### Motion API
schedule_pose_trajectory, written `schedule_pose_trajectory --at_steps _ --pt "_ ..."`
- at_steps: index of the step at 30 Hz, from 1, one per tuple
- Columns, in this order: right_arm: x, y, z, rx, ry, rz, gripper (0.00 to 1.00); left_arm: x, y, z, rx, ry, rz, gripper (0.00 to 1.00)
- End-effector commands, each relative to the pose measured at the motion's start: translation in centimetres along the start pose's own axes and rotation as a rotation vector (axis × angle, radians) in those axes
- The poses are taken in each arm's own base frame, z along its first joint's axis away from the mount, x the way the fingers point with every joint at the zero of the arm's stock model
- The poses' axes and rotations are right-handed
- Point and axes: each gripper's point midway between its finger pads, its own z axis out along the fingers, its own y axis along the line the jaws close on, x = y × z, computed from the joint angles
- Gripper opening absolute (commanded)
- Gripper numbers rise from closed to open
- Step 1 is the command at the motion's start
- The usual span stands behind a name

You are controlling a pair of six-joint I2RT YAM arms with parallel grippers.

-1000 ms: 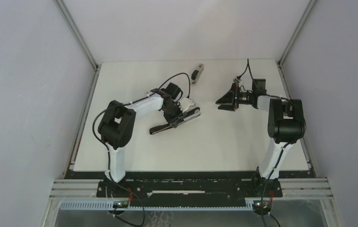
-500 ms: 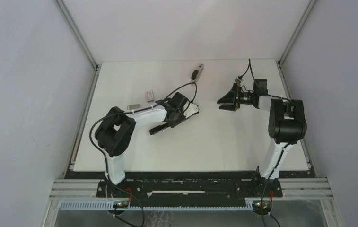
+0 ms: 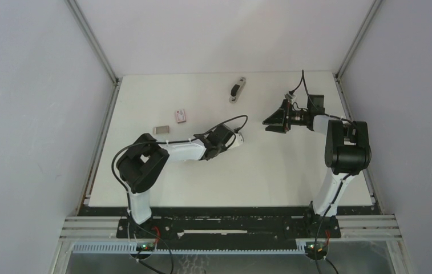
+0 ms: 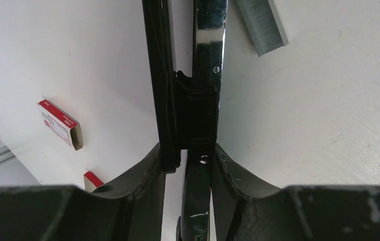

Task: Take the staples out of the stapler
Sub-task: Unload the staple at the center of the board.

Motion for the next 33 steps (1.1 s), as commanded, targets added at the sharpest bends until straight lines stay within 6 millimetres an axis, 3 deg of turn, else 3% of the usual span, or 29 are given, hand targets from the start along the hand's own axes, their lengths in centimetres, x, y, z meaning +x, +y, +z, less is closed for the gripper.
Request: schedule_pose_trajectory --at_steps 1,11,21,33 --pt "-1.5 1.9 -0.6 -0.01 -0.025 -0.11 0.97 -2.3 2.8 -1.6 -0.119 -0.082 -0.03 0.0" --pt "-1.5 1.8 -0.6 -0.011 -0.024 -0.104 0.97 -3.1 1.5 -1.8 0.083 -0.105 -0.142 0.0" --pt "-1.4 1.4 -0.4 -0.013 -0.019 -0.088 0.97 -2.9 -1.5 -2.3 0.445 -0.1 -0.218 0.0" --pt "-0.6 1.9 0.8 -0.017 0.011 -0.145 1.0 -2.3 -1.1 -1.9 0.649 -0.075 -0.388 0.03"
